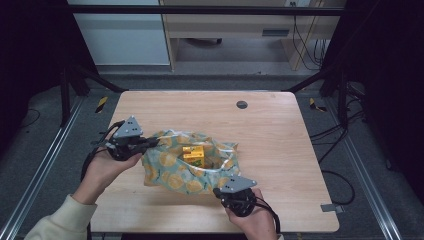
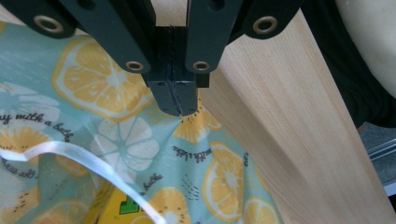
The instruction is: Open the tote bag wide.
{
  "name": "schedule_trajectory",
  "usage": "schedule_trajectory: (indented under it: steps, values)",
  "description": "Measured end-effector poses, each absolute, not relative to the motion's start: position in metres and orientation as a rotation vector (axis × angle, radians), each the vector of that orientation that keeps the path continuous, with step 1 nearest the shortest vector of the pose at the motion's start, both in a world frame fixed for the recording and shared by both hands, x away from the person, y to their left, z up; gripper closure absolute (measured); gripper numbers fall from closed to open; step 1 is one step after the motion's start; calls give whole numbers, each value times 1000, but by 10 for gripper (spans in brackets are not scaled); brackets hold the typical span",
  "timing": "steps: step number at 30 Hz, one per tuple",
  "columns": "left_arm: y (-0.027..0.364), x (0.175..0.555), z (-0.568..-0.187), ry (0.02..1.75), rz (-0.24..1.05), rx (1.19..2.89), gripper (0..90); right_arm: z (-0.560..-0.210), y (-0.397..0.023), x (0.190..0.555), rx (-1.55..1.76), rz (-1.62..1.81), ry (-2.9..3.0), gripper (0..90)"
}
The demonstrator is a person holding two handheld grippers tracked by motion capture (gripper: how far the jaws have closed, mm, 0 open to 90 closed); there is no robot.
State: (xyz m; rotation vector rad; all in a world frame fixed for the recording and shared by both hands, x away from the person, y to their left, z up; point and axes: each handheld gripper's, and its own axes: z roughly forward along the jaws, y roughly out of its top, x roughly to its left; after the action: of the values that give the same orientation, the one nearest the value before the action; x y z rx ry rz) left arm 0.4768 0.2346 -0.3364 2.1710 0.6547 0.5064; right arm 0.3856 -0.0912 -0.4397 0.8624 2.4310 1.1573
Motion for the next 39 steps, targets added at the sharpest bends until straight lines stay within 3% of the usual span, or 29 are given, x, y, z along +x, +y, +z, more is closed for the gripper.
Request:
schedule_trajectory:
  steps: [6,7,8,10,15,19,29,35,37,39]
  values:
    - [246,466,-351,665,477,2185,900,-440,-92,387,872,1155,2432,892]
    - [246,466,-354,672,474,2189,899,-439,-94,388,876,1167,2414,817]
    - [247,466,-357,678,470,2192,899,-439,-94,388,876,1167,2414,817]
    - [249,467,-360,687,463,2195,900,-434,-95,389,890,1179,2365,709]
    - [249,469,-363,685,468,2221,900,-416,-102,403,916,1179,2301,549]
    - [248,471,-363,685,464,2234,900,-404,-107,422,908,1140,2266,468]
    - [245,474,-363,672,454,2266,900,-403,-117,467,958,1003,2320,369]
    - [244,475,-362,667,452,2283,900,-411,-116,480,982,927,2403,388]
    - [244,475,-361,667,452,2287,900,-413,-115,484,985,915,2420,467]
    - [245,476,-361,665,447,2289,900,-414,-114,486,979,902,2440,602]
